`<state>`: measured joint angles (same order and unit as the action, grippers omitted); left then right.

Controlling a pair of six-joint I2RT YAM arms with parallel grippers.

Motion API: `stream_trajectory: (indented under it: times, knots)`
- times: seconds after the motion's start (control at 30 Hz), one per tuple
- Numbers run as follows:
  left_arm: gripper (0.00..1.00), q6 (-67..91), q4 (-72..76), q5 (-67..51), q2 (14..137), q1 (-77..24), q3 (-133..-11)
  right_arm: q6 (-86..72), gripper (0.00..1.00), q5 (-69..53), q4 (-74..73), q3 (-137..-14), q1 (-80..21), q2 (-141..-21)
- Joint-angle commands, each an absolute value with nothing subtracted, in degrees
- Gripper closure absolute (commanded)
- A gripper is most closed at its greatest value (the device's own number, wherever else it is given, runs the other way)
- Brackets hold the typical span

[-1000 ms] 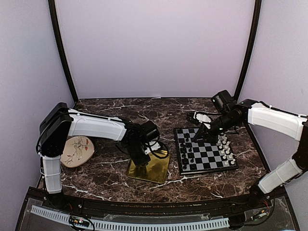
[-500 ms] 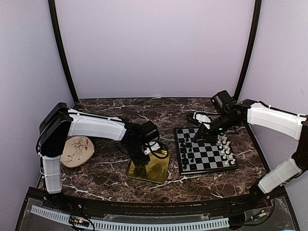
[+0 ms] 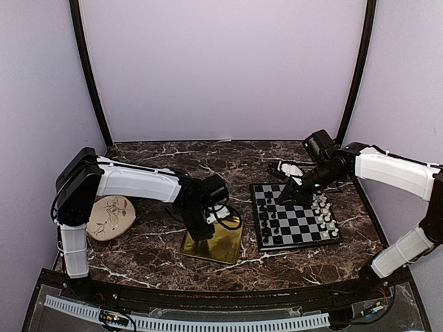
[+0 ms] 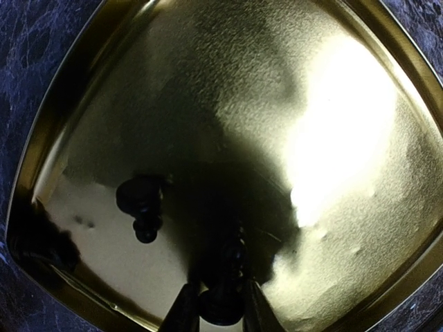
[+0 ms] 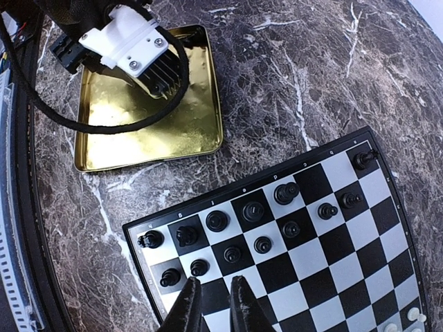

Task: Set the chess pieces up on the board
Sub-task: Pick up the bishop from the storage box, then pass from the left arm to the right

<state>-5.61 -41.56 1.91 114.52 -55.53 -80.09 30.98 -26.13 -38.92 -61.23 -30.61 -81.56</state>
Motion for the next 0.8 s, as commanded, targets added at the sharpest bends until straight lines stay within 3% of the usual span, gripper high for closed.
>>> stream_trajectory:
  times: [0.0,0.23,0.47,0.77]
  knots:
    - [0.82,-5.9,-42.9,1.4,110.1,-55.7,-78.2,27.6,0.84,-26.4,-37.4,-65.3,-29.3,-81.1]
    - [0.83,-3.5,-31.1,-0.1,101.6,-55.7,-76.8,18.6,0.78,-31.8,-36.8,-76.9,-24.9,-83.4]
    - [0.83,1.9,-11.8,-1.6,93.7,-55.8,-69.3,11.3,0.65,-48.1,-41.0,-86.0,-24.2,-94.7]
    - [0.81,6.6,-2.0,-3.5,91.9,-55.8,-65.7,7.4,0.59,-56.5,-41.8,-86.6,-31.3,-101.9]
